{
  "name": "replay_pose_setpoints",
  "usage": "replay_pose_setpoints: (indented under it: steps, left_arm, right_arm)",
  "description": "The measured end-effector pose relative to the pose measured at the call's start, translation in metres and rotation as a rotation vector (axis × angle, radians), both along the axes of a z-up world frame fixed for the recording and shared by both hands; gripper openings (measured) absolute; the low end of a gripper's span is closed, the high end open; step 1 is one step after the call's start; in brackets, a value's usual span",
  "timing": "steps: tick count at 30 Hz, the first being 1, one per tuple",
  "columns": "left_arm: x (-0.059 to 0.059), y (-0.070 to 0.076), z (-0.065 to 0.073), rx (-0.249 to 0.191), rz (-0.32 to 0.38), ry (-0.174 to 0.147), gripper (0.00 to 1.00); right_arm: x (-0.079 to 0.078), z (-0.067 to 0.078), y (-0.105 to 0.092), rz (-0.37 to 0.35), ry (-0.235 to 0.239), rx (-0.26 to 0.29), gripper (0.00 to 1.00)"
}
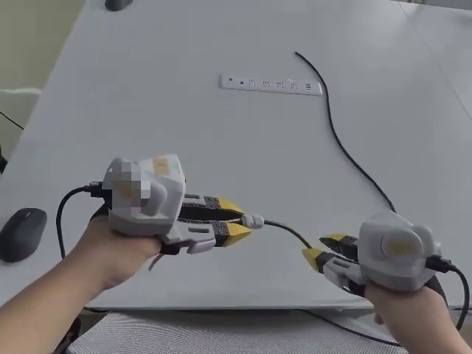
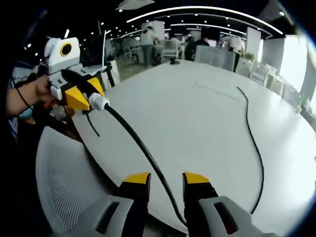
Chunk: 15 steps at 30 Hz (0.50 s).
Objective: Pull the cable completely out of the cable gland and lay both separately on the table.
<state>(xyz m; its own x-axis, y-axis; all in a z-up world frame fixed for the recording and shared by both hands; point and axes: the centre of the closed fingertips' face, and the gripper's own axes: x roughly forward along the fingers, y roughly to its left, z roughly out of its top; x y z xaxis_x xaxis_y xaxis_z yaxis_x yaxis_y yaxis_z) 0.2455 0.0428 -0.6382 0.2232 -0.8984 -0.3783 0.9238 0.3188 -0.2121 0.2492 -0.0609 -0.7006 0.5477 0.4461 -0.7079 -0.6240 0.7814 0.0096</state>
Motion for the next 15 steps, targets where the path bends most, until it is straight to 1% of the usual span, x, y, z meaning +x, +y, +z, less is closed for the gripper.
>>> replay_pose_setpoints:
  steps: [1,3,4,5,6,7,8,9,10,11,12,14,15]
  left_arm:
    - [0.000,0.000,0.000,-0.003,0.002,0.003,0.15]
    - [0.000,0.000,-0.001,-0.006,0.003,0.005,0.15]
    - [-0.001,-0.001,-0.001,-0.007,0.002,0.008,0.15]
    - [-0.001,-0.001,-0.002,-0.008,0.000,0.011,0.15]
    - [-0.002,-0.002,-0.002,-0.009,-0.001,0.012,0.15]
    - [-0.002,-0.002,-0.003,-0.010,-0.005,0.012,0.15]
    - [-0.003,-0.003,-0.003,-0.009,-0.007,0.012,0.15]
    - [-0.002,-0.003,-0.003,-0.010,-0.008,0.012,0.15]
    - [-0.002,-0.003,-0.003,-0.010,-0.008,0.011,0.15]
    - [-0.002,-0.003,-0.003,-0.011,-0.006,0.011,0.15]
    - [-0.002,-0.003,-0.002,-0.012,-0.005,0.011,0.15]
    - [-0.002,-0.003,-0.001,-0.015,-0.006,0.009,0.15]
    - [-0.002,-0.002,-0.001,-0.014,-0.007,0.008,0.15]
  right_arm:
    - [0.001,0.007,0.004,0.026,-0.027,-0.005,0.23]
    - [-0.001,0.022,0.017,0.071,-0.053,-0.008,0.25]
    - [-0.001,0.028,0.021,0.095,-0.074,-0.016,0.25]
    - [-0.001,0.034,0.029,0.134,-0.097,-0.030,0.25]
    - [-0.001,0.038,0.034,0.160,-0.113,-0.045,0.25]
    - [0.000,0.044,0.041,0.197,-0.148,-0.070,0.25]
    - [0.001,0.049,0.046,0.218,-0.171,-0.082,0.25]
    - [0.002,0.055,0.053,0.254,-0.211,-0.104,0.23]
    - [0.002,0.058,0.058,0.285,-0.231,-0.117,0.22]
    - [0.001,0.058,0.062,0.308,-0.235,-0.130,0.22]
    - [0.001,0.056,0.065,0.332,-0.233,-0.159,0.22]
    - [0.000,0.054,0.071,0.381,-0.245,-0.208,0.21]
    - [0.000,0.055,0.073,0.396,-0.253,-0.223,0.20]
